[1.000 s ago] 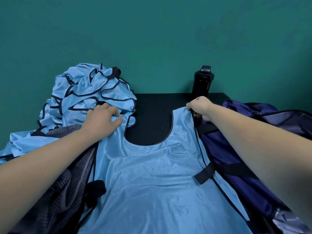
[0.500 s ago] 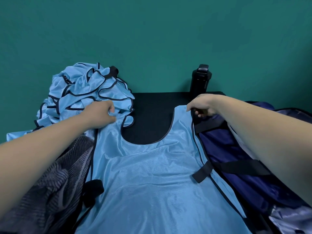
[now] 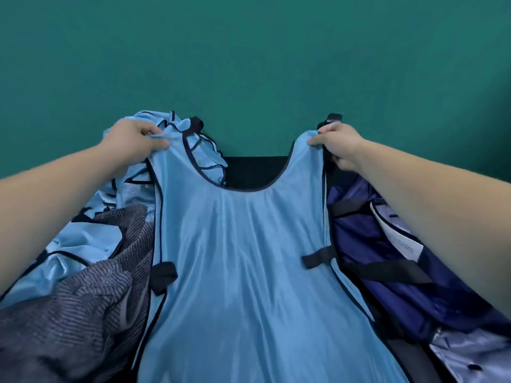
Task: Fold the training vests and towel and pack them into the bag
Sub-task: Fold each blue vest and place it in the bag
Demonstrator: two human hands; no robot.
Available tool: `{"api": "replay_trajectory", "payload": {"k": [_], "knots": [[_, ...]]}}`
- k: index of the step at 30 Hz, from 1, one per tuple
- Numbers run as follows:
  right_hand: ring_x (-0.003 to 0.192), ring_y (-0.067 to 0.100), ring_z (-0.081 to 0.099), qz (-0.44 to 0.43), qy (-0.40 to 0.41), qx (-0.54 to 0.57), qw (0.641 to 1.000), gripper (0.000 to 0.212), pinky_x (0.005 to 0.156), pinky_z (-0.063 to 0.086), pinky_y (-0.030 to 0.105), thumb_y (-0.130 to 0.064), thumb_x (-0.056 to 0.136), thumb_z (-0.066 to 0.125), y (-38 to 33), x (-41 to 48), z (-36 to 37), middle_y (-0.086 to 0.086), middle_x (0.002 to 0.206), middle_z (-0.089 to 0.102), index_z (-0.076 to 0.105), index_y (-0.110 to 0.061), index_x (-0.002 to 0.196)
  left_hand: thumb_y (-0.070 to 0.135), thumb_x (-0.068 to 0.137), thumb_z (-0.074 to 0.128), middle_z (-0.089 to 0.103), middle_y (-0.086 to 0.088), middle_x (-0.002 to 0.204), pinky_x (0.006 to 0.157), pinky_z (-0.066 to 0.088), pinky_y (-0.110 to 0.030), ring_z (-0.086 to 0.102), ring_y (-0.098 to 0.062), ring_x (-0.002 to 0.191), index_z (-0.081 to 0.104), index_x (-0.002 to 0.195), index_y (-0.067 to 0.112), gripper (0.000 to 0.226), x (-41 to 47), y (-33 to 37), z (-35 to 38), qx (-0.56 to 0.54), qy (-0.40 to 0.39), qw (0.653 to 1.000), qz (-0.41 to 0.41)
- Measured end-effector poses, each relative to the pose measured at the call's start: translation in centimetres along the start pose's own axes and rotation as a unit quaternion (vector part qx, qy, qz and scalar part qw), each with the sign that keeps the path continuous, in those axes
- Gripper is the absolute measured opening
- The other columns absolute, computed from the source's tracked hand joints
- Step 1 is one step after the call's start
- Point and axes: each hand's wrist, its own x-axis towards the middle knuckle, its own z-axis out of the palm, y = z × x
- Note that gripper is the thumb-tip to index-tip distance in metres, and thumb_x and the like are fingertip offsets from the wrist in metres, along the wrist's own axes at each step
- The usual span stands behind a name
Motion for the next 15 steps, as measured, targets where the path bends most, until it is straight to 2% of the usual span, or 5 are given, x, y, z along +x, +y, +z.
{"api": "replay_trajectory", "payload": {"k": [2,4,10,13,15], "knots": [[0.086,0.018,0.067,-0.003,0.027,0.030,0.999,0.027,0.065,0.051,0.028,-0.017,0.080,0.088,-1.4,-0.9,-1.0,0.001,0.099,0.072,0.066,-0.024,0.094,0.030,0.091,0.086,0.066,-0.007,0.092,0.062,0.041,-0.028,0.048,-0.018,0.064,0.076,0.110,0.015,0.027,-0.5,0.9,-1.5,-0.021,0.013,1.000,0.005],[0.081,0.018,0.068,-0.009,0.020,0.041,0.999,0.023,0.059,0.049,0.024,-0.016,0.084,0.086,-2.7,-2.4,-1.9,0.001,0.095,0.073,0.069,-0.024,0.097,0.029,0.092,0.085,0.065,-0.004,0.092,0.061,0.042,-0.027,0.051,-0.015,0.067,0.077,0.109,0.014,0.024,-1.4,1.9,-2.7,-0.028,0.013,0.999,0.020],[0.084,0.021,0.069,-0.047,-0.046,0.037,0.997,0.017,0.081,0.053,0.036,-0.014,0.086,0.083,-4.5,-8.3,-4.4,0.003,0.090,0.074,0.068,-0.023,0.084,0.032,0.089,0.087,0.068,-0.003,0.092,0.067,0.043,-0.028,0.054,-0.018,0.082,0.080,0.098,0.022,0.015,-5.9,4.0,-5.7,-0.023,-0.034,0.997,0.068],[0.089,0.024,0.064,-0.065,-0.084,0.028,0.994,0.018,0.086,0.049,0.038,-0.015,0.079,0.086,-4.4,-12.4,-5.4,0.005,0.092,0.071,0.070,-0.024,0.080,0.038,0.087,0.088,0.068,-0.014,0.089,0.068,0.038,-0.034,0.048,-0.022,0.078,0.081,0.093,0.026,0.015,-9.0,4.2,-6.6,-0.020,-0.062,0.994,0.083],[0.090,0.028,0.059,-0.075,-0.098,0.013,0.992,0.018,0.087,0.045,0.044,-0.022,0.069,0.089,-3.9,-14.9,-6.1,0.010,0.092,0.070,0.074,-0.023,0.079,0.040,0.088,0.087,0.071,-0.020,0.098,0.069,0.037,-0.036,0.047,-0.022,0.075,0.081,0.094,0.026,0.016,-11.5,4.3,-7.1,-0.012,-0.074,0.992,0.097]]}}
